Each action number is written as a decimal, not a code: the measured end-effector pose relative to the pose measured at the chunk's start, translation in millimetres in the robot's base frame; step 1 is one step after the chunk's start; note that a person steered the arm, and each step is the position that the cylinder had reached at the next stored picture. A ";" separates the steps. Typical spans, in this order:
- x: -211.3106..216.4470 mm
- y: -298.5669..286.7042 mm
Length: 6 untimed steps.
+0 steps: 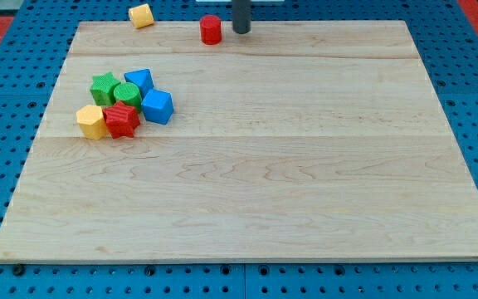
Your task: Place the red circle at the left side of the green star
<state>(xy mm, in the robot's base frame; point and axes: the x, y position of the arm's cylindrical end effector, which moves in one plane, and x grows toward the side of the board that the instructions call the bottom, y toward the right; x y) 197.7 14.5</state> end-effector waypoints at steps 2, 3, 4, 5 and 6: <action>42.8 -220.3; 81.4 -277.6; 93.9 -288.1; 125.0 -288.6; 157.8 -288.6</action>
